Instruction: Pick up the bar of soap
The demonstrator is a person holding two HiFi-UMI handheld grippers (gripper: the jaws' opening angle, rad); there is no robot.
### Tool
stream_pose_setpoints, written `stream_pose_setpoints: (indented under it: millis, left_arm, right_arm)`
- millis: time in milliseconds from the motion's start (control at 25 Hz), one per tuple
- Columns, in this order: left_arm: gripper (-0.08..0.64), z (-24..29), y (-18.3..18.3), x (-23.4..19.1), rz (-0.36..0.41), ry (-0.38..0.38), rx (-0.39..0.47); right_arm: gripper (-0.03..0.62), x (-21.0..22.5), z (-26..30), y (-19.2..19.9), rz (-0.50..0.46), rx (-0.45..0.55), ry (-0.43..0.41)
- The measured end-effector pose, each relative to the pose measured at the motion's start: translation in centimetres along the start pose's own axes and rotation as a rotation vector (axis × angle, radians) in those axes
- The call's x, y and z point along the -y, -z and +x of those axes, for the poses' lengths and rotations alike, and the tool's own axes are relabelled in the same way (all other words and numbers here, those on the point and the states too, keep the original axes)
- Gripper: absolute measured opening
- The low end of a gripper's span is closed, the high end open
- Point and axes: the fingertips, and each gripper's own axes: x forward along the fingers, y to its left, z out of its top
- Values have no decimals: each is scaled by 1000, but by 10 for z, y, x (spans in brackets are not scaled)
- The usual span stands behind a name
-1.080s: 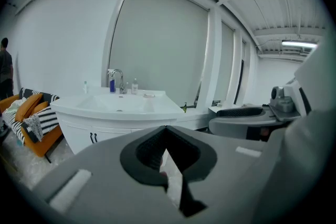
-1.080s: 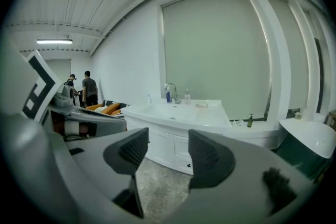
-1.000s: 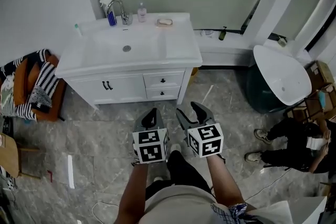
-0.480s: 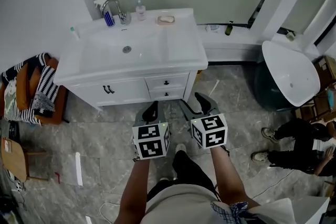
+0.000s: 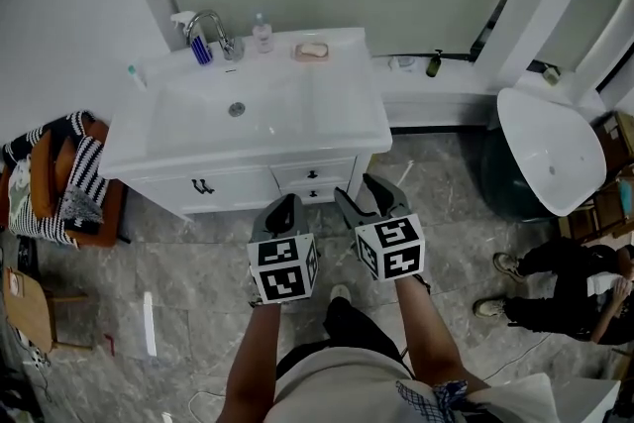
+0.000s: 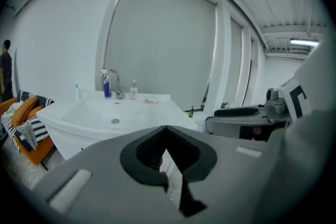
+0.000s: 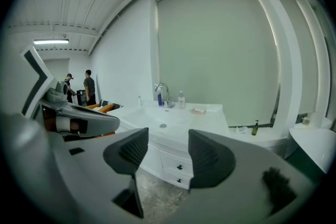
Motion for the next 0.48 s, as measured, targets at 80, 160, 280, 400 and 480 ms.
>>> stream_pose_setpoints:
  millis: [80,160,280,400,480]
  left_arm:
    - [6,9,-6,2,5,1,5]
    - [6,19,-13,6,8,8,8]
    - [6,34,-21,11,-1,7,9]
    - [6,48,-26,15,-5,-7,14]
    - [6,58,-31,14,-6,-17,20]
  right_arm:
    - [242,7,5,-5,0,-3,-18]
    - [242,18,9,-13,-21,8,-6]
    - [242,34,18,-21,-62,12,20]
    - [242,48,28,-25,-67,2,3]
    - [242,55,34,-29,-67,6,-2]
